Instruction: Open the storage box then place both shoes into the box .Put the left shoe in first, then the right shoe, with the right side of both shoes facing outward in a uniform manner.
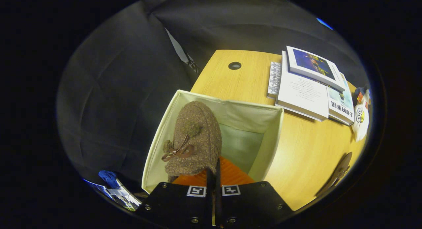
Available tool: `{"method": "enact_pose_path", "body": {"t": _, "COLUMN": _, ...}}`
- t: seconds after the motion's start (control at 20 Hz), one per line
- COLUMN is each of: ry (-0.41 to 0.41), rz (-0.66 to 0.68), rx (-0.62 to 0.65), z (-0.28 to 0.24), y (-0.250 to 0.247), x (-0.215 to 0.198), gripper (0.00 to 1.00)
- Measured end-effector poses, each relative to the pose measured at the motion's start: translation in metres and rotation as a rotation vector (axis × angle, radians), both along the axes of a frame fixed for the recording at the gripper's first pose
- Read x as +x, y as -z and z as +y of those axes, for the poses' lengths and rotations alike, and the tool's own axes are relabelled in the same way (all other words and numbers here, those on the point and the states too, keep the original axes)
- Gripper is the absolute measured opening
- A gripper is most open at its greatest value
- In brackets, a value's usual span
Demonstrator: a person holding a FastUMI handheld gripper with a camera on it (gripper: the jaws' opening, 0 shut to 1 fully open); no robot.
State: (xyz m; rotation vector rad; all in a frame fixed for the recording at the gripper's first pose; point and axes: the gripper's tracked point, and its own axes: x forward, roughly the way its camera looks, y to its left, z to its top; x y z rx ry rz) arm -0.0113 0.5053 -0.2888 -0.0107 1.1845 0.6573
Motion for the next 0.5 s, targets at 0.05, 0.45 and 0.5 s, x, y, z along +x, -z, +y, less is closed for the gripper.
{"method": "enact_pose_path", "body": {"t": 0.05, "ry": -0.005, "rz": 0.007, "rx": 0.028, "z": 0.007, "y": 0.003, "x": -0.002, "gripper": 0.12}}
{"method": "enact_pose_path", "body": {"t": 0.45, "ry": -0.034, "rz": -0.07, "rx": 0.106, "z": -0.003, "y": -0.042, "x": 0.006, "gripper": 0.97}}
{"method": "enact_pose_path", "body": {"t": 0.5, "ry": -0.032, "rz": -0.069, "rx": 0.122, "z": -0.008, "y": -0.051, "x": 0.006, "gripper": 0.97}}
